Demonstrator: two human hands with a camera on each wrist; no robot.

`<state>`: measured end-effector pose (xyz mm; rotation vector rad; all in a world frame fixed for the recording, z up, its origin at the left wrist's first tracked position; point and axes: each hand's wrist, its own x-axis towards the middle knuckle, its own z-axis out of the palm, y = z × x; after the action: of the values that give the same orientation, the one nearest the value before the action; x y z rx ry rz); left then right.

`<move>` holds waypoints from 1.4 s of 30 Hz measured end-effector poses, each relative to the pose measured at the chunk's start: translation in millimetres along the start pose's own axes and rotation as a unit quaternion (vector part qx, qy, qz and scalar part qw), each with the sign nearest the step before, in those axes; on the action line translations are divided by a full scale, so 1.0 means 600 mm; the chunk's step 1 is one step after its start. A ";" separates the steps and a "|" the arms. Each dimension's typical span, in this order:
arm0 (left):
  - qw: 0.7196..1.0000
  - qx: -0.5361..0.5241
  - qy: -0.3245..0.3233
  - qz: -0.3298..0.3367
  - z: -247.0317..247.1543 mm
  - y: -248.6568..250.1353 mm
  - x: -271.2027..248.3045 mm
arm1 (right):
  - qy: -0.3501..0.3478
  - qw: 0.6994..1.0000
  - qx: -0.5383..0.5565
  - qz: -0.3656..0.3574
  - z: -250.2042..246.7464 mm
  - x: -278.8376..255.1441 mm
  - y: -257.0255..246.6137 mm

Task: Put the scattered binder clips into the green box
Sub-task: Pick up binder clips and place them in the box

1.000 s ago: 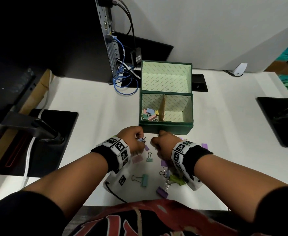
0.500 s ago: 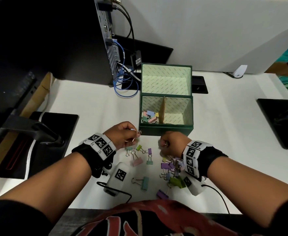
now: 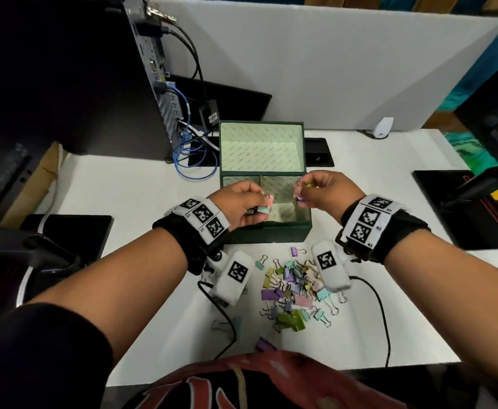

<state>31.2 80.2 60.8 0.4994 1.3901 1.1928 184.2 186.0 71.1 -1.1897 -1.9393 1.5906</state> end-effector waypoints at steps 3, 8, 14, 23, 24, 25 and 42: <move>0.999 0.053 -0.005 -0.001 0.026 0.002 0.018 | -0.002 0.999 -0.048 0.018 0.004 0.010 0.005; 0.991 0.121 0.051 0.023 0.041 0.002 0.052 | 0.007 0.987 -0.159 0.013 0.000 0.012 0.017; 0.984 0.166 0.062 0.021 0.057 0.008 0.083 | 0.006 0.982 -0.189 -0.017 -0.007 0.003 0.029; 0.990 0.133 0.011 0.049 0.052 0.011 0.068 | -0.034 0.979 -0.196 -0.040 -0.017 -0.031 0.059; 0.990 0.128 0.016 0.059 0.046 0.016 0.062 | -0.037 0.979 -0.196 -0.043 -0.017 -0.034 0.059; 0.990 0.119 0.022 0.066 0.036 0.021 0.055 | -0.040 0.979 -0.195 -0.044 -0.015 -0.035 0.059; 0.766 0.635 0.070 -0.066 -0.200 -0.083 -0.047 | -0.317 0.819 -0.471 -0.082 0.109 -0.052 0.049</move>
<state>-54.7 -5.9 7.3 1.2166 2.2152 -0.0267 165.9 121.1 31.1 -0.7202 -3.3855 0.9422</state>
